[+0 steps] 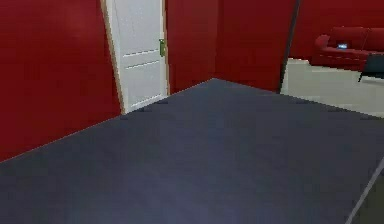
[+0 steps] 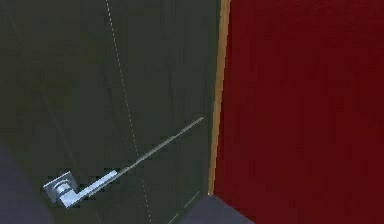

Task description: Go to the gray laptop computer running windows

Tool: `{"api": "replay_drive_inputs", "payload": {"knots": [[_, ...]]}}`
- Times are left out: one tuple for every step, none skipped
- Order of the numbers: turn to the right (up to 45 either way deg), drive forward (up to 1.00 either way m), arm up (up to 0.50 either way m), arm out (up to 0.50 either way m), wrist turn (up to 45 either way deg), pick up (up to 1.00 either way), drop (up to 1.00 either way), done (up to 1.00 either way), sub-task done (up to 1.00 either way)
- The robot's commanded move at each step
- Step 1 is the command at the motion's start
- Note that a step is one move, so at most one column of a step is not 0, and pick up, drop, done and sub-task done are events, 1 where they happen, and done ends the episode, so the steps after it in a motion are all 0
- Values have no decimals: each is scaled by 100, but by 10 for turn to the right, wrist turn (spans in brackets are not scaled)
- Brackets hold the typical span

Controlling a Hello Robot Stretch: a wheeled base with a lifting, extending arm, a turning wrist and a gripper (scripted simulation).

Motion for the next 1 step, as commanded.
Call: {"api": "replay_drive_inputs", "payload": {"knots": [[0,40,0,0,0,0,0,0,0]]}}
